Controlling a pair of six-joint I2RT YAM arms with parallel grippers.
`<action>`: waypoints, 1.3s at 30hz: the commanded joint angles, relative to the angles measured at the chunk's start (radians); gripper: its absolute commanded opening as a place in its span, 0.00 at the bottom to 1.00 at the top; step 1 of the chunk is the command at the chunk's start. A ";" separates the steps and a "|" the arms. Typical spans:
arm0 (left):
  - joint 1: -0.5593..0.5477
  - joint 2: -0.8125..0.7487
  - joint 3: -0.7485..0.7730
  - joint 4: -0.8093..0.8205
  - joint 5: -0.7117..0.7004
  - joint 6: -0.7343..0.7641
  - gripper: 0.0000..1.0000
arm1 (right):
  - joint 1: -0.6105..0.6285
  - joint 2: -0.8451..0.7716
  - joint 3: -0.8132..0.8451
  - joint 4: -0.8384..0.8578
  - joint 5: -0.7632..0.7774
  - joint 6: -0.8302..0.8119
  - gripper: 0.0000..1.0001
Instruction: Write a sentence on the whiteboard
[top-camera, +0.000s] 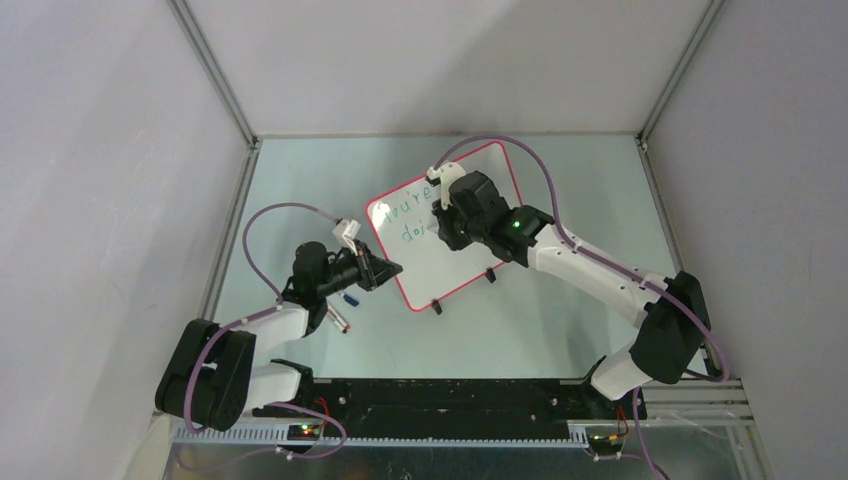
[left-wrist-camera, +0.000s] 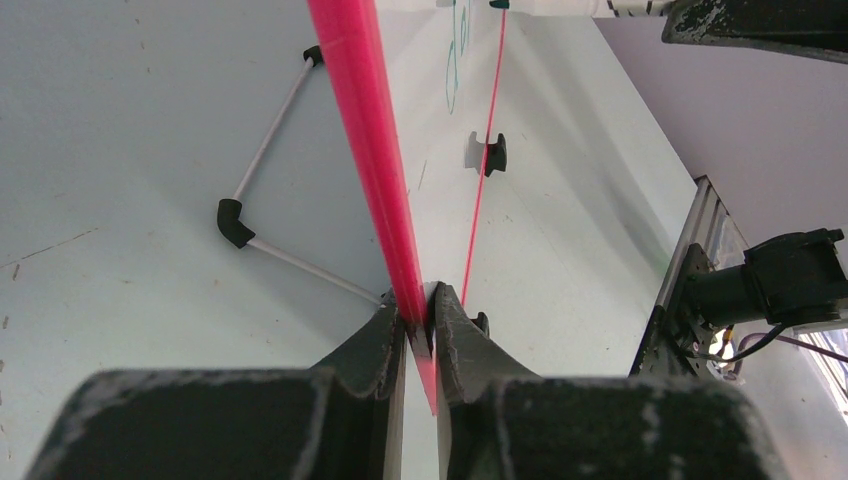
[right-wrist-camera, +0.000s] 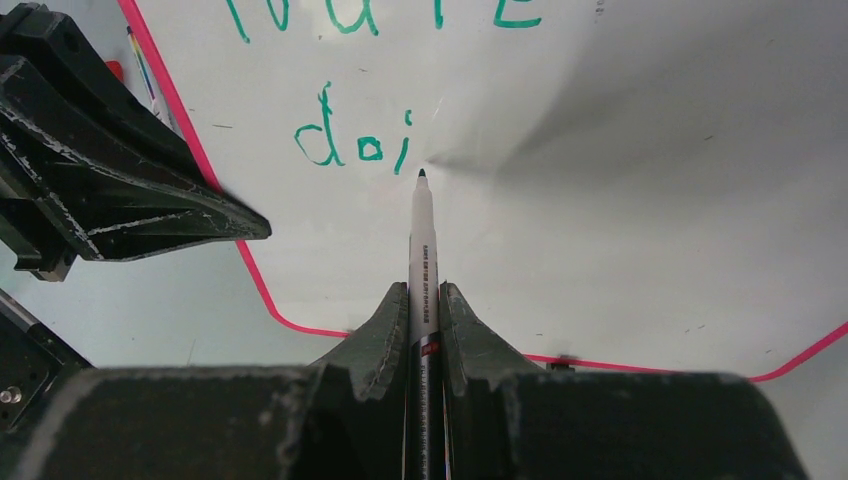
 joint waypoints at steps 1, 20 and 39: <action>-0.001 0.007 0.007 -0.064 -0.068 0.091 0.07 | -0.004 -0.016 0.035 0.029 0.001 -0.009 0.00; -0.002 0.007 0.008 -0.065 -0.067 0.091 0.07 | -0.004 0.031 0.089 0.009 0.015 -0.018 0.00; -0.002 0.007 0.009 -0.066 -0.069 0.091 0.07 | -0.014 0.044 0.088 0.005 0.030 -0.016 0.00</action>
